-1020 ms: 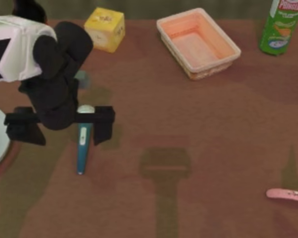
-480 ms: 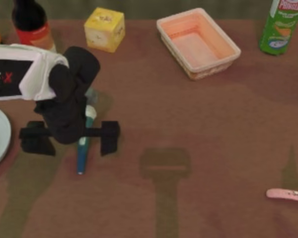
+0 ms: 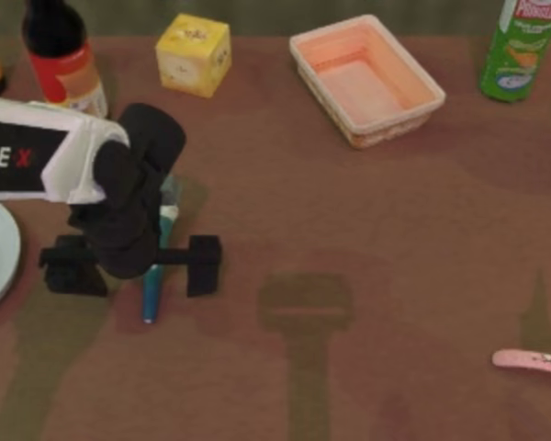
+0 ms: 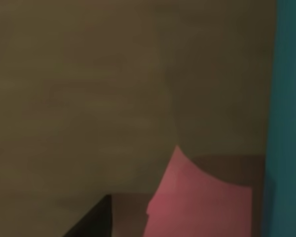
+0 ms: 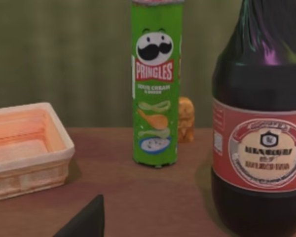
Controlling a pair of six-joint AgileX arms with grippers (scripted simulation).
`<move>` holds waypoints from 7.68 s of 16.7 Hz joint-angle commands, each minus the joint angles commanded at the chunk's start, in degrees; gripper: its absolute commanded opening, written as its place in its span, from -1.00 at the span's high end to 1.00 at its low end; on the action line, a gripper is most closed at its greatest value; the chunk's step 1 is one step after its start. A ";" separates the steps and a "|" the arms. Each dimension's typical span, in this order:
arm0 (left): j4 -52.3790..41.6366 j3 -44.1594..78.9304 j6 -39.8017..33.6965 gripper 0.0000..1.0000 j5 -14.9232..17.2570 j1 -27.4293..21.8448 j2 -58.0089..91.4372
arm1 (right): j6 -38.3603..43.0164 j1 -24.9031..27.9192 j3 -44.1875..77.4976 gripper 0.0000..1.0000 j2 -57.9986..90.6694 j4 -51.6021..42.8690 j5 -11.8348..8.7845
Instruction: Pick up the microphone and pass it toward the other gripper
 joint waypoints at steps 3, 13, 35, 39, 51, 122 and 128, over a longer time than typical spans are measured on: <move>0.00 0.00 0.00 -0.70 0.00 0.00 0.00 | 0.00 0.00 0.00 -1.00 0.00 0.00 0.00; 0.00 0.00 0.00 0.81 0.00 0.00 0.00 | 0.00 0.00 0.00 -1.00 0.00 0.00 0.00; 32.31 -6.91 10.03 1.00 11.06 0.54 -11.32 | 0.00 0.00 0.00 -1.00 0.00 0.00 0.00; 53.20 -12.85 15.16 1.00 17.81 1.25 -16.64 | 0.00 0.00 0.00 -1.00 0.00 0.00 0.00; 77.59 -19.82 22.57 1.00 26.75 2.46 -26.67 | 0.00 0.00 0.00 -1.00 0.00 0.00 0.00; 88.25 -20.42 21.42 1.00 11.13 -12.26 -23.59 | -3.81 32.58 62.50 -0.10 93.49 29.39 -24.10; 88.25 -20.42 21.42 1.00 11.13 -12.26 -23.59 | -3.81 32.58 62.50 0.81 93.49 29.39 -24.10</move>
